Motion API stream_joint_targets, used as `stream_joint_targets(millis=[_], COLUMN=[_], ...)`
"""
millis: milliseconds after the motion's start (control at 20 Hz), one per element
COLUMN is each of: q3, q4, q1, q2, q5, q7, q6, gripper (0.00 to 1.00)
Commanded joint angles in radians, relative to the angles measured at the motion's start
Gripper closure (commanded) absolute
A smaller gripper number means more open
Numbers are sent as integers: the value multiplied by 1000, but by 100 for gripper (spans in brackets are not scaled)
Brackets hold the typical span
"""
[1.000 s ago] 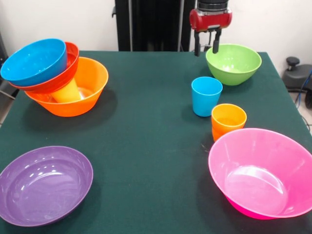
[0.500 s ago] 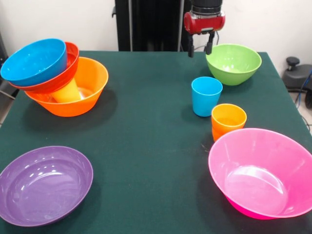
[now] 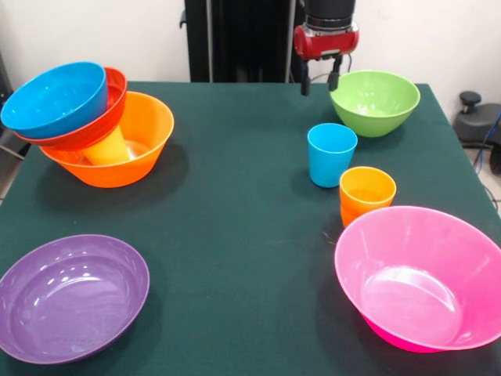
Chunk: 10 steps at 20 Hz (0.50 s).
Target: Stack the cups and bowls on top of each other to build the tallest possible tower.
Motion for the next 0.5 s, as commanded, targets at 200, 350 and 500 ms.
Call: stream_joint_targets(millis=[200,350,500], q3=[86,99,101], q4=[-80,-72,-74], q1=[-12,-18,-15], q2=[21,11,14], q5=[17,20,23], q7=[108,110,111], q6=[-45,-39,-40], gripper=[0,0,0])
